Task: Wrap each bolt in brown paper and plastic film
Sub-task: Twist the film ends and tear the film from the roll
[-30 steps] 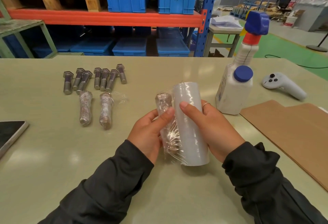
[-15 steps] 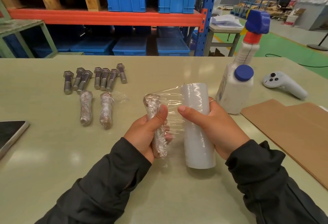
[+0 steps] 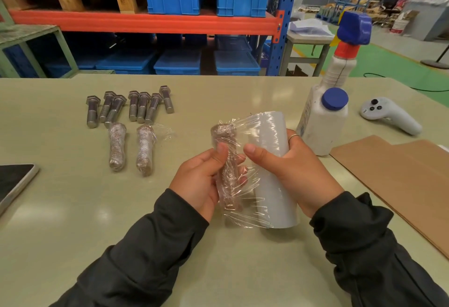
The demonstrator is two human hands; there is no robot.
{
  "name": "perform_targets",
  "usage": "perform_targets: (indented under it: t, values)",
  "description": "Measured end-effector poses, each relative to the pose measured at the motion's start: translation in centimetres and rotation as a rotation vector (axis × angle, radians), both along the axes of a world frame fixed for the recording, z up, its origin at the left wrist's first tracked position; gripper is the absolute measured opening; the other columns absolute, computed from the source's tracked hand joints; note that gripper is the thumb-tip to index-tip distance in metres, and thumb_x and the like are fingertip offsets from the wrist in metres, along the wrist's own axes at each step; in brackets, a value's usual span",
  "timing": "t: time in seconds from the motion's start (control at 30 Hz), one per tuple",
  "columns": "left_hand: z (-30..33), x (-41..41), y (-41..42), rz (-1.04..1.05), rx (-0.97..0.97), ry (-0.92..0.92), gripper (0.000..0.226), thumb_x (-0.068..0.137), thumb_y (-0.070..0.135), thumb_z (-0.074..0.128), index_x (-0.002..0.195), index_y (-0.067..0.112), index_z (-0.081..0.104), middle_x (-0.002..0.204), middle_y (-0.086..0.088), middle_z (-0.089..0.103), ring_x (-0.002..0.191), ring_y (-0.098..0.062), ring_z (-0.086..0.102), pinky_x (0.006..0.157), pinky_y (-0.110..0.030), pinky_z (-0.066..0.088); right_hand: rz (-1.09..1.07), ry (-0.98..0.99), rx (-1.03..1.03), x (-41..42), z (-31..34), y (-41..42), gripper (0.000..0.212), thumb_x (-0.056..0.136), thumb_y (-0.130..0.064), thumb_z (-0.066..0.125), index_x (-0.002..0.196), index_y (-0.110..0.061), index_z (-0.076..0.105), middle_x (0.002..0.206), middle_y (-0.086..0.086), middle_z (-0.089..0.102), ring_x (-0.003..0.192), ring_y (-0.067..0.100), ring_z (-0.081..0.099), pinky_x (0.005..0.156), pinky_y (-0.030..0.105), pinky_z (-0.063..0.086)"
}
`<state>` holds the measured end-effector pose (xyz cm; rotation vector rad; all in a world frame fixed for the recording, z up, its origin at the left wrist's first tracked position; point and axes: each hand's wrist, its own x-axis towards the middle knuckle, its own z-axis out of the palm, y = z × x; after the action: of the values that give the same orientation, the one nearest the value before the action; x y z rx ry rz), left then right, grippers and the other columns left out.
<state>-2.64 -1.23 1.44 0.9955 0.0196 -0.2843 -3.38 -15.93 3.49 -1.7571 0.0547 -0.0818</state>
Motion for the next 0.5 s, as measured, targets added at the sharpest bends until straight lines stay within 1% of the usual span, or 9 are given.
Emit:
perform_targets:
  t: [0.1, 0.17, 0.2, 0.27, 0.33, 0.4, 0.43, 0.5]
  values:
    - [0.13, -0.15, -0.22, -0.003, -0.019, -0.010, 0.036, 0.070, 0.031, 0.055, 0.091, 0.002, 0.061, 0.067, -0.007, 0.067, 0.054, -0.015, 0.062, 0.051, -0.026, 0.054, 0.011, -0.014, -0.005, -0.04, -0.07, 0.16, 0.079, 0.045, -0.055, 0.076, 0.110, -0.021, 0.050, 0.097, 0.002, 0.068, 0.086, 0.019, 0.067, 0.081, 0.046, 0.055]
    - [0.27, -0.22, -0.34, 0.000, -0.011, 0.000, 0.037, 0.069, 0.034, 0.055, 0.087, 0.002, 0.060, 0.062, -0.005, 0.062, 0.050, -0.014, 0.058, 0.047, -0.024, 0.051, 0.019, -0.030, -0.008, -0.05, -0.13, 0.15, 0.076, 0.045, -0.053, 0.077, 0.110, -0.022, 0.050, 0.092, -0.001, 0.068, 0.081, 0.014, 0.067, 0.078, 0.041, 0.056]
    - [0.38, -0.31, -0.43, -0.002, 0.013, -0.006, 0.039, 0.067, 0.038, 0.058, 0.085, 0.003, 0.059, 0.061, -0.004, 0.059, 0.050, -0.013, 0.055, 0.046, -0.024, 0.049, 0.022, -0.034, -0.019, -0.06, -0.11, 0.16, 0.077, 0.044, -0.052, 0.076, 0.110, -0.023, 0.049, 0.092, -0.003, 0.066, 0.081, 0.011, 0.067, 0.077, 0.038, 0.056]
    - [0.45, -0.42, -0.63, 0.032, 0.088, -0.059, 0.042, 0.060, 0.043, 0.065, 0.081, 0.007, 0.056, 0.060, -0.001, 0.054, 0.050, -0.012, 0.051, 0.045, -0.024, 0.046, 0.026, -0.037, -0.043, -0.06, -0.02, 0.20, 0.081, 0.043, -0.053, 0.076, 0.113, -0.024, 0.048, 0.098, -0.003, 0.064, 0.085, 0.010, 0.065, 0.078, 0.034, 0.055]
    - [0.32, -0.47, -0.81, 0.122, 0.194, -0.133, 0.037, 0.059, 0.040, 0.067, 0.078, 0.011, 0.053, 0.059, -0.001, 0.052, 0.048, -0.011, 0.049, 0.044, -0.024, 0.044, 0.033, -0.044, -0.078, -0.03, 0.05, 0.24, 0.078, 0.046, -0.053, 0.077, 0.112, -0.027, 0.047, 0.100, -0.003, 0.063, 0.087, 0.011, 0.064, 0.078, 0.033, 0.055]
    - [0.17, -0.52, -0.92, 0.194, 0.320, -0.193, 0.027, 0.071, 0.034, 0.064, 0.080, 0.013, 0.051, 0.061, -0.003, 0.050, 0.046, -0.011, 0.048, 0.044, -0.024, 0.043, 0.036, -0.062, -0.101, 0.05, 0.01, 0.30, 0.061, 0.054, -0.046, 0.082, 0.102, -0.033, 0.045, 0.098, -0.004, 0.061, 0.084, 0.008, 0.063, 0.074, 0.029, 0.055]
    - [0.07, -0.57, -0.96, 0.225, 0.373, -0.217, 0.021, 0.078, 0.031, 0.063, 0.082, 0.014, 0.051, 0.062, -0.003, 0.050, 0.046, -0.011, 0.049, 0.044, -0.023, 0.043, 0.035, -0.073, -0.117, 0.10, -0.04, 0.34, 0.055, 0.058, -0.042, 0.082, 0.097, -0.034, 0.044, 0.097, -0.004, 0.060, 0.082, 0.006, 0.063, 0.071, 0.025, 0.055]
    - [-0.10, -0.76, -0.95, 0.289, 0.451, -0.262, 0.014, 0.084, 0.027, 0.060, 0.083, 0.015, 0.052, 0.061, 0.002, 0.052, 0.045, -0.008, 0.050, 0.043, -0.018, 0.043, 0.018, -0.098, -0.155, 0.17, -0.12, 0.45, 0.051, 0.060, -0.041, 0.082, 0.092, -0.033, 0.043, 0.095, -0.006, 0.059, 0.077, 0.002, 0.061, 0.064, 0.018, 0.053]
